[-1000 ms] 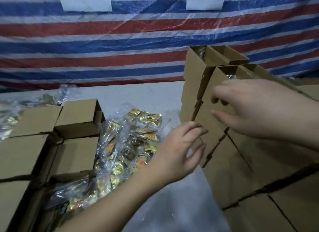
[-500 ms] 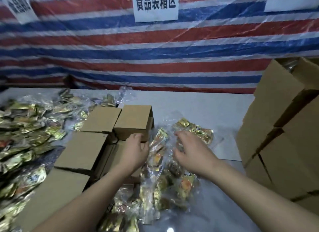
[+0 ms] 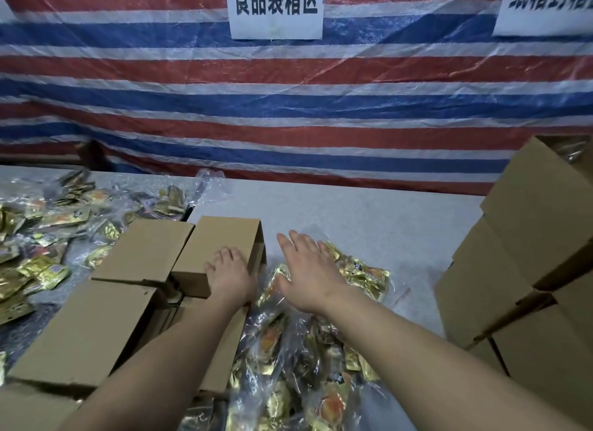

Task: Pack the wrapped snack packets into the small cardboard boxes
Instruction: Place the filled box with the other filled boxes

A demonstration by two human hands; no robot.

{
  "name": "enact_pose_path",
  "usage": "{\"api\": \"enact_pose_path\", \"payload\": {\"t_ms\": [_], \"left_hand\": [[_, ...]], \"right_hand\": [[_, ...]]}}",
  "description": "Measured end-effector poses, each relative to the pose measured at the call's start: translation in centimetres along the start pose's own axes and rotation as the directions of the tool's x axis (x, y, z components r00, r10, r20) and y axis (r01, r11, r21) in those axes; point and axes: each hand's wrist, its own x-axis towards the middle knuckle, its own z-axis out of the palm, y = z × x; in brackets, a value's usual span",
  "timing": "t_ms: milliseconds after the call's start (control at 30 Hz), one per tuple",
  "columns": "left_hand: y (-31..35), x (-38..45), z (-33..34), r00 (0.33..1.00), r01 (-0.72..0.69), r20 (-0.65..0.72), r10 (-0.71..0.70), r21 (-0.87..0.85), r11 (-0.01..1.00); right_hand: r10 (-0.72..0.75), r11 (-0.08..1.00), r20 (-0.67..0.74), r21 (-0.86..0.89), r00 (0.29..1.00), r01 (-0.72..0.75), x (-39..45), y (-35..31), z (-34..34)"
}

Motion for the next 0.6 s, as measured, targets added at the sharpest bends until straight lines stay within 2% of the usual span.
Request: {"api": "enact_pose_path", "payload": {"t_ms": [100,200,300,367,467,600], "left_hand": [[-0.4,-1.0,0.1,0.998,-0.028,-0.053,0.036,0.149,0.988],[-1.1,-2.4,-2.7,0.991,-0.048,-0.121,0.064,0.137,0.989],[-1.6,-4.7,-7.2,0.963,-0.131,-0.25,0.1,-0.11,0.985],[-1.7,-7.1,-10.1,0.942,-0.23,-0.31,0.13,-0.313,0.922],[-1.4,-11.1,-13.6,0.942,-0.32,-0.258,0.215,-0.49,0.811],[-0.3,-15.5,-16.0,0.932,-0.357,-0.187,0.311,-0.628,0.692]], "right_hand": [[0.038,0.999,0.011,0.025,0.999,-0.039,0.8,0.7,0.0],[0.055,0.997,-0.002,0.051,0.998,-0.055,1.1,1.1,-0.5],[0.062,0.995,-0.066,0.086,0.996,-0.057,1.1,1.5,-1.8],[0.068,0.993,-0.131,0.106,0.989,-0.054,0.9,1.7,-3.4],[0.079,0.992,-0.21,0.118,0.975,-0.055,-0.6,2.3,-6.2],[0.044,0.999,-0.117,0.008,0.992,-0.044,-4.8,3.4,-9.0]]}}
